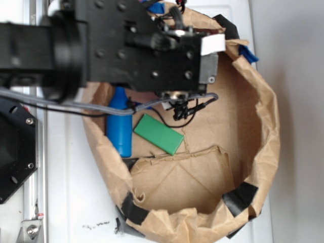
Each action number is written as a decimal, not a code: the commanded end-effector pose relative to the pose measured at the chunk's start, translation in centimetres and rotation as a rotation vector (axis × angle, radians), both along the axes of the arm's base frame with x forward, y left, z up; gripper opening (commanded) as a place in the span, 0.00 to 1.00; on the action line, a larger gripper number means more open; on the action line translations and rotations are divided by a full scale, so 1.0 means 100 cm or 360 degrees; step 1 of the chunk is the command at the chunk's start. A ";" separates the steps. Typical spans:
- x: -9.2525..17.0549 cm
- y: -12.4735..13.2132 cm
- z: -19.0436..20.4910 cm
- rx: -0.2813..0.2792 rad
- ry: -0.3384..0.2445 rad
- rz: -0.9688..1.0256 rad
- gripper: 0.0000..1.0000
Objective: Grab the carrot.
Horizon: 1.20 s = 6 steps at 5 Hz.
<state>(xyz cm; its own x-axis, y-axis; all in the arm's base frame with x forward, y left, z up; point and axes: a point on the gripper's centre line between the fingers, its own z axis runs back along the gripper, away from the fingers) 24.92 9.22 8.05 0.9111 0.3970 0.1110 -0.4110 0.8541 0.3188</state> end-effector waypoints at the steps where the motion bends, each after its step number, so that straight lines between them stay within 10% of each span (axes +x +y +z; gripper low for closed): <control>1: 0.004 -0.005 0.008 -0.0003 -0.0090 0.0049 1.00; 3: 0.010 -0.045 0.029 -0.0147 -0.0147 0.0025 1.00; 6: 0.009 -0.032 0.003 -0.0066 -0.0132 0.0034 1.00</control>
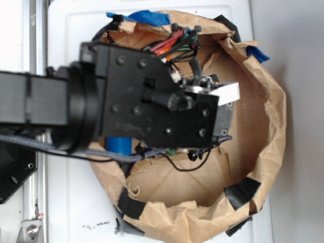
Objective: Grab the carrot.
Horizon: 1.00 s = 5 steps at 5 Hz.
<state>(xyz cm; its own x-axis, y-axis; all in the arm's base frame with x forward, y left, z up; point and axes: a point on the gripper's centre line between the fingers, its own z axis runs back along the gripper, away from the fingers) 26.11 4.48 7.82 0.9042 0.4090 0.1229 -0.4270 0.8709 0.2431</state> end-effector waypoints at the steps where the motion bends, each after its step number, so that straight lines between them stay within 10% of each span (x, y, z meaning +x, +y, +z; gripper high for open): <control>1: -0.007 0.023 0.003 0.0069 -0.0053 0.0022 1.00; 5: -0.006 0.061 0.018 0.0080 -0.0096 0.0048 1.00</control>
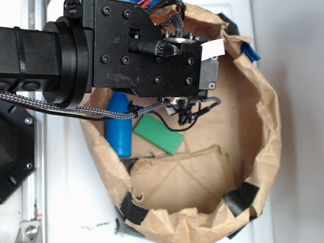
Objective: Grab the carrot.
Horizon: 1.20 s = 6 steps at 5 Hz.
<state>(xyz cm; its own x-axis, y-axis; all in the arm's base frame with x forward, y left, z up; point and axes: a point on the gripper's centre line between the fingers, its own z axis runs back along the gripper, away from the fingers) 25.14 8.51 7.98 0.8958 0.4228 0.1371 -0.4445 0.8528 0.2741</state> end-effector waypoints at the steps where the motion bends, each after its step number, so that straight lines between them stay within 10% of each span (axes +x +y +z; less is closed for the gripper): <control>1: 0.002 0.027 0.011 -0.0080 -0.0084 -0.0081 1.00; 3: -0.009 0.031 -0.027 -0.0349 -0.0088 -0.0213 1.00; 6: -0.017 0.030 -0.041 -0.0379 -0.0060 -0.0313 1.00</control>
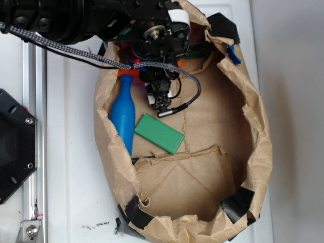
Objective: Grab the carrot.
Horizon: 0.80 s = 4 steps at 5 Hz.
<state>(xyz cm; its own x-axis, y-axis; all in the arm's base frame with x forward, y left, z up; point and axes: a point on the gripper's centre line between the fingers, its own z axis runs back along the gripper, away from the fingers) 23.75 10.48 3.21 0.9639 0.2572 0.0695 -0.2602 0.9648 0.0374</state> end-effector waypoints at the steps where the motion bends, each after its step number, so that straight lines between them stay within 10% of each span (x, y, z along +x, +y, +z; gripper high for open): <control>1: -0.006 0.011 0.006 0.0012 -0.0019 0.0020 1.00; 2: -0.007 0.011 0.006 0.0045 -0.0036 0.0064 0.00; 4: -0.005 0.010 0.008 0.0056 -0.0033 0.0067 0.00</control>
<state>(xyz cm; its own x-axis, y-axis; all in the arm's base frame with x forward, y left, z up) 23.16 10.67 2.83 0.9577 0.2811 0.0610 -0.2847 0.9566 0.0623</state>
